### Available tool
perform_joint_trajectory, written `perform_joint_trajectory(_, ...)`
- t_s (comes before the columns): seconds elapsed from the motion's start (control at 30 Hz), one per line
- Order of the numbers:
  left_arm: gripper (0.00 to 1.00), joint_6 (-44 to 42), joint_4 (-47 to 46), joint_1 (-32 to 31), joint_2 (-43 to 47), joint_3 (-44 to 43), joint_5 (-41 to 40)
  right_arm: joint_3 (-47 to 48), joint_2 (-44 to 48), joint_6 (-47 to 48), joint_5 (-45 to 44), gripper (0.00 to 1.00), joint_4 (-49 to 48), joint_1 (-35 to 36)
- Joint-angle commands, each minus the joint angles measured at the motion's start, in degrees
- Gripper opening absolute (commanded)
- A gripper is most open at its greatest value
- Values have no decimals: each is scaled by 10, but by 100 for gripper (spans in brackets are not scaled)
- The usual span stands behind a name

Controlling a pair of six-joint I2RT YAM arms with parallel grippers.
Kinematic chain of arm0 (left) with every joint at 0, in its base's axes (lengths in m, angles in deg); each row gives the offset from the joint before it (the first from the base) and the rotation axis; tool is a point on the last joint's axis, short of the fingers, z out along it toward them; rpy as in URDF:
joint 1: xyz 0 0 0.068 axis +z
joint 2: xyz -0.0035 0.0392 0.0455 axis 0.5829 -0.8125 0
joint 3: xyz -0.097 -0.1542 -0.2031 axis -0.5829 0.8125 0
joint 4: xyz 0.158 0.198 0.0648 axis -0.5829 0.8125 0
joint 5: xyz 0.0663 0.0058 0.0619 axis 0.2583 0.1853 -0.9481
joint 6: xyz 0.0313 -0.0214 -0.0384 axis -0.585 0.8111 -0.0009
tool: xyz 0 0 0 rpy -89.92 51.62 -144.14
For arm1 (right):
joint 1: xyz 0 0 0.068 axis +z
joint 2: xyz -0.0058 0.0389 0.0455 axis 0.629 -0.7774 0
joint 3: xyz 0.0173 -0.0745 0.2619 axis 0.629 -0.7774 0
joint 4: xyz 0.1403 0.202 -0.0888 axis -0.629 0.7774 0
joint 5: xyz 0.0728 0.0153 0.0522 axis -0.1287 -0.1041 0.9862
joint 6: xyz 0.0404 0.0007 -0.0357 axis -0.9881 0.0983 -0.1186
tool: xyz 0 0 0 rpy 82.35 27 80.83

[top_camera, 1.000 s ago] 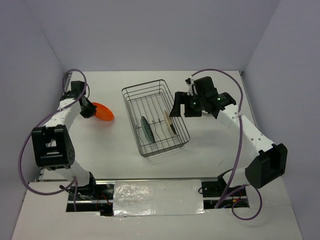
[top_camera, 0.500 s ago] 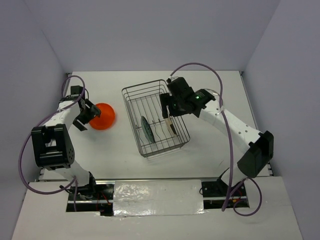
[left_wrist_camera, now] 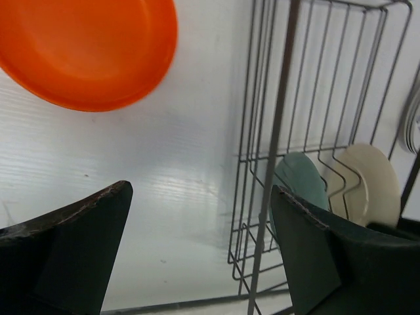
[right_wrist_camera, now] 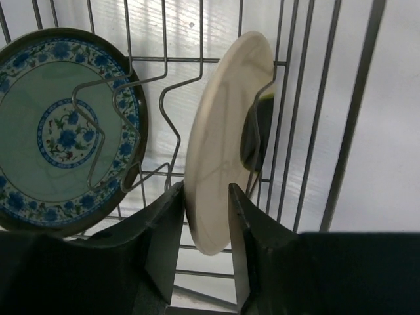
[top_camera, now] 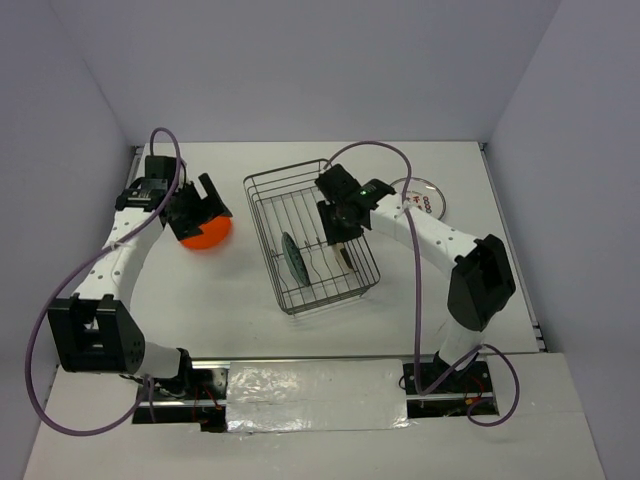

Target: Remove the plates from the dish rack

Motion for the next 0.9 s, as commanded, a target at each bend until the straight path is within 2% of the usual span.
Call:
perform_joint_trajectory(0.0,100,-24,-2,-4,19,9,55,-2,-14,4,23,38,-34,5)
perform_joint_trajectory(0.03,100,-23,0,-4,20,11,60,0,-17,6,26,31,-35,5)
perform_joint_trajectory(0.07,99,-21,7,-5,23,7,67,2,-22,9,27,19,-29,6)
perform_joint_trajectory(0.13,99,-21,20,-5,24,-4,73,12,-17,13,23,12,-24,10)
perform_joint_trajectory(0.27,99,-18,26,-20,19,-41,80,69,8,28,-3,10,26,26)
perform_joint_trajectory(0.33,100,-13,44,-21,-3,-74,123,114,15,50,-18,9,54,42)
perform_joint_trajectory(0.4,100,6,65,-28,-25,-104,165,155,20,88,-48,4,71,66)
perform_joint_trajectory(0.43,100,16,66,-31,-30,-136,180,168,20,102,-64,0,92,75)
perform_joint_trajectory(0.5,99,29,46,-36,-41,-161,231,194,23,157,-108,0,105,110)
perform_joint_trajectory(0.57,100,54,33,-36,-47,-175,263,180,37,240,-148,0,85,139)
perform_joint_trajectory(0.73,99,111,-3,-49,-47,-178,329,15,114,460,-251,0,-60,264)
perform_joint_trajectory(0.8,99,115,3,-58,-44,-162,328,-20,128,493,-265,0,-100,286)
perform_joint_trajectory(0.87,99,130,-5,-62,-31,-127,340,-24,146,522,-234,0,-139,302)
